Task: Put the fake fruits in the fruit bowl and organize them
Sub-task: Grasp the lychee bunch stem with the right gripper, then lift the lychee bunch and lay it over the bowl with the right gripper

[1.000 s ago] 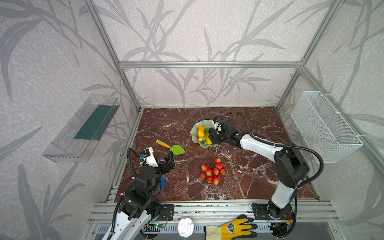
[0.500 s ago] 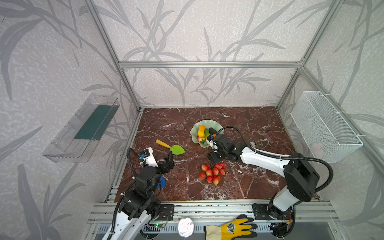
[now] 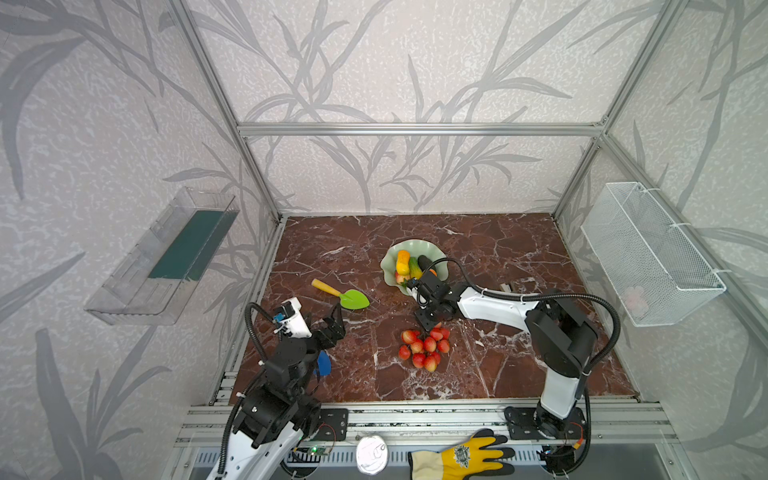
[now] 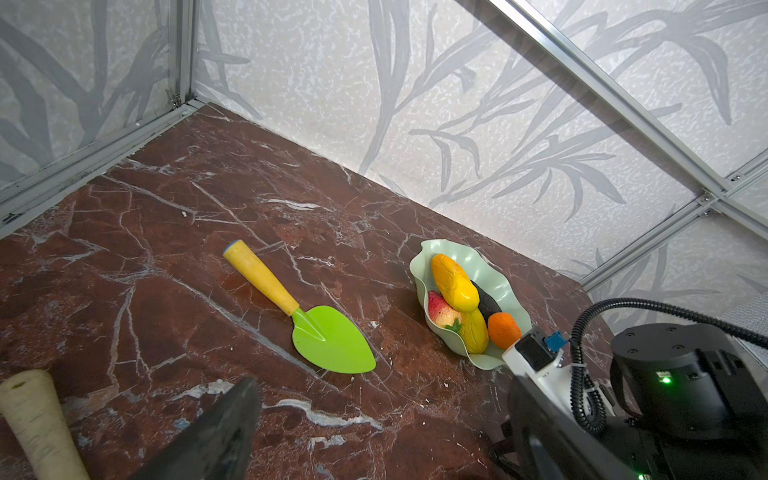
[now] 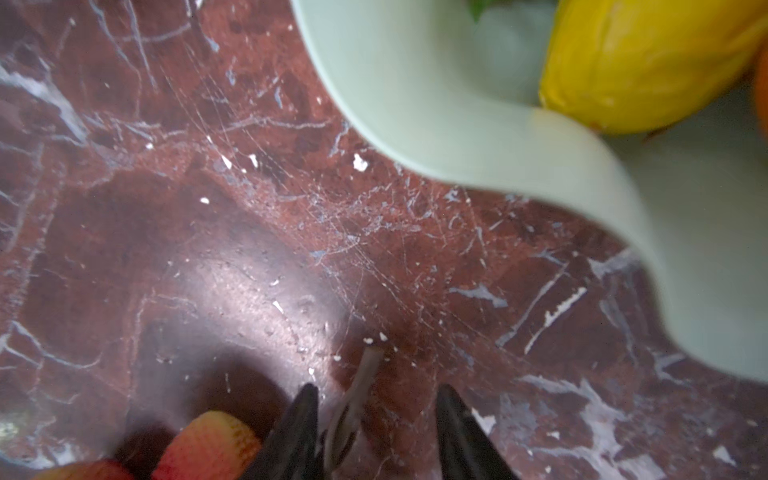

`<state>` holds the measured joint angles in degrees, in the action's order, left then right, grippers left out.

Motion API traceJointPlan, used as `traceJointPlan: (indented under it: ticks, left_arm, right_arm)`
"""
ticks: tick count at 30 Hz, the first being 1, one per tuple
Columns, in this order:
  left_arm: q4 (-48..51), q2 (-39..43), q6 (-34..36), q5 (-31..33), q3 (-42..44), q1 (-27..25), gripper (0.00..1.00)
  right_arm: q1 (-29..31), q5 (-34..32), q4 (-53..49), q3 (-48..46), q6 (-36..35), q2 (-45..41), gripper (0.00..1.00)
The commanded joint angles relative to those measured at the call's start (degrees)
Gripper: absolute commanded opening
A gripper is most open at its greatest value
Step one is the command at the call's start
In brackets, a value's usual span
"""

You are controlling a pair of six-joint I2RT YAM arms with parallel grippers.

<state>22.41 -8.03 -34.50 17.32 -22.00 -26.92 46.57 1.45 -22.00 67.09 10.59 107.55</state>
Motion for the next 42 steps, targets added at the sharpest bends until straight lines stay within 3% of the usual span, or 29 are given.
traceJointPlan:
  ticks: [1,7,14,25,32,42]
  left_arm:
    - [1.0,0.7,0.2,1.8,0.4,0.4,0.93]
    - [0.7,0.7,0.4,2.0,0.5,0.3,0.93]
    - [-0.5,0.7,0.6,2.2,0.7,0.3,0.93]
    - [-3.6,0.5,1.9,1.9,1.2,0.3,0.93]
    - [-6.9,-1.0,3.9,2.1,1.6,0.3,0.94]
    - [-13.8,-5.4,9.5,5.3,1.8,0.4,0.95]
  right_arm:
    - [0.3,1.5,-2.1,2.1,-0.2,1.8,0.31]
    - [0.3,4.2,-0.8,2.5,0.7,0.6,0.00]
    - [0.3,5.4,0.1,0.6,1.6,-8.5,0.00]
    - [-0.6,-2.1,-1.8,2.9,-1.1,-22.6,0.00]
    - [-5.6,-3.2,-4.1,13.7,-6.2,-16.3,0.00]
    - [-10.8,-0.2,-6.8,35.7,-10.2,5.4,0.00]
